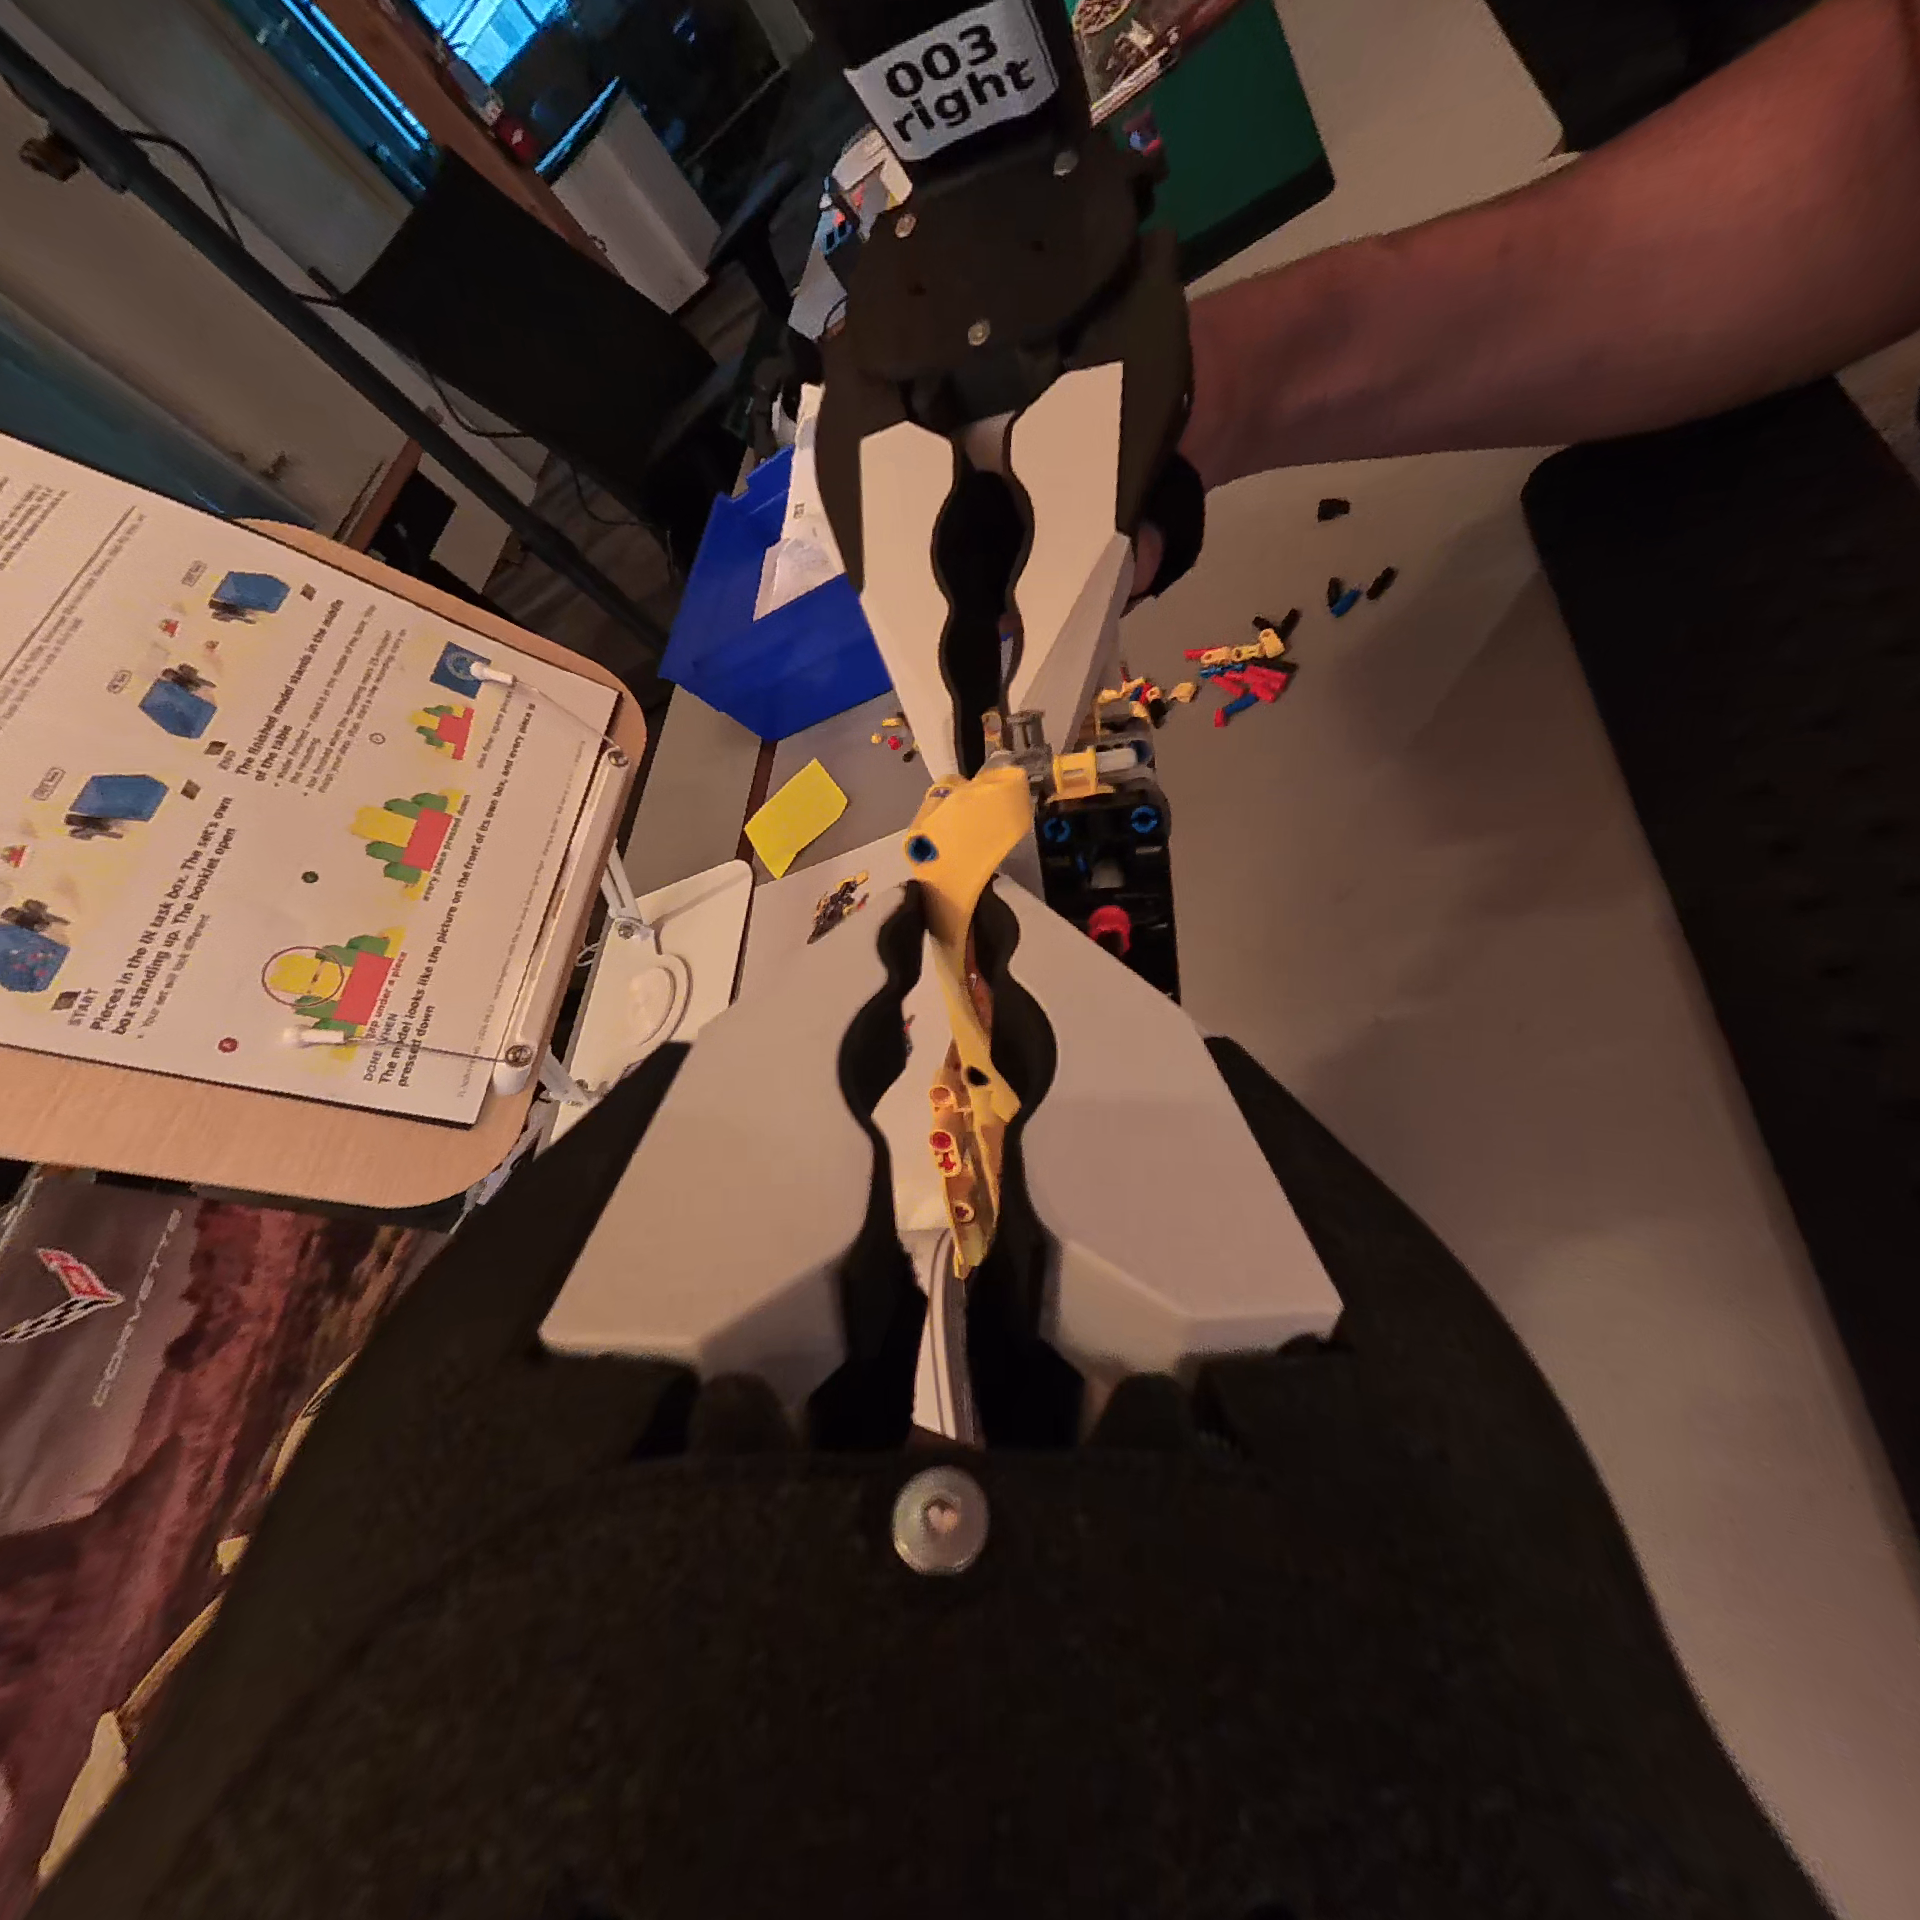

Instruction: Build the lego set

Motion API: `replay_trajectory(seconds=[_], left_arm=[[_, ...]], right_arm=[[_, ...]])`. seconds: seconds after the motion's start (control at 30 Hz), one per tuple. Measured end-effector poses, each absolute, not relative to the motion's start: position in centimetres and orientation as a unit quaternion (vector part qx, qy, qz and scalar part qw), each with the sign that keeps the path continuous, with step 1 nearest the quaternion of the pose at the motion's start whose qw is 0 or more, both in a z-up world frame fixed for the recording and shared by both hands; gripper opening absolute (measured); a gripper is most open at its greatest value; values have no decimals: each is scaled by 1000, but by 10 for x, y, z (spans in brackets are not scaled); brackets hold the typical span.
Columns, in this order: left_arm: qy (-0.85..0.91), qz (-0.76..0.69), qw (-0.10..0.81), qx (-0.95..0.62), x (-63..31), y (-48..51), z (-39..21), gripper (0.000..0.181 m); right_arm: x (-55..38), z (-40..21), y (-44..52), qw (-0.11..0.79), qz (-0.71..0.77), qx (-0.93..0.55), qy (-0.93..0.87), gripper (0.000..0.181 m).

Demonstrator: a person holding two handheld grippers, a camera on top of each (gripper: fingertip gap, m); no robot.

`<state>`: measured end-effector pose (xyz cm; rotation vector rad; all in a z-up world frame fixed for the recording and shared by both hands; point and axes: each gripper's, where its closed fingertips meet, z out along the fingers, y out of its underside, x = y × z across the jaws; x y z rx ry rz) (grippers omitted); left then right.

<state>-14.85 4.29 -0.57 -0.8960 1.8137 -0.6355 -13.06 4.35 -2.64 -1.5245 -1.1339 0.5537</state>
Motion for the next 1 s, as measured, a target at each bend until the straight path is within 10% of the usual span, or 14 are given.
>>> replay_trajectory(seconds=[1.0], left_arm=[[628, -445, 489, -411, -157, 43, 8, 9]], right_arm=[[-137, -6, 40, 465, 244, -670, -524, 7]])
